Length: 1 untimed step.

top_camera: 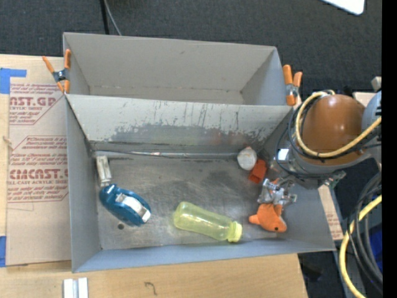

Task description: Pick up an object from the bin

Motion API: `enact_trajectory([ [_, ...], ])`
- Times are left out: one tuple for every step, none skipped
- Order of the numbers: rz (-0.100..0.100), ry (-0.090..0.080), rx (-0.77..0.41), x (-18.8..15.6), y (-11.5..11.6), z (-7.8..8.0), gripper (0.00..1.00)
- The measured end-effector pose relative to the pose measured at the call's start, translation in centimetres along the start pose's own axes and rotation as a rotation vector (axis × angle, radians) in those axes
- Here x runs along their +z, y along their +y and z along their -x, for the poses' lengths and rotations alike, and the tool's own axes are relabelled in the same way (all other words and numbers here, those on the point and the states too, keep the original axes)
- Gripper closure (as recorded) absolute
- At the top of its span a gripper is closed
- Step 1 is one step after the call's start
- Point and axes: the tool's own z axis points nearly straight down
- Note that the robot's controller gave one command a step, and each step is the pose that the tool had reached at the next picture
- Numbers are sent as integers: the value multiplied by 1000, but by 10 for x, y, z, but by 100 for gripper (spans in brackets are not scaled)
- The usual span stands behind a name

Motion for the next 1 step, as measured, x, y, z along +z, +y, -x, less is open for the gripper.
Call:
enact_trajectory([
  [2,1,1,-8,1,0,100],
])
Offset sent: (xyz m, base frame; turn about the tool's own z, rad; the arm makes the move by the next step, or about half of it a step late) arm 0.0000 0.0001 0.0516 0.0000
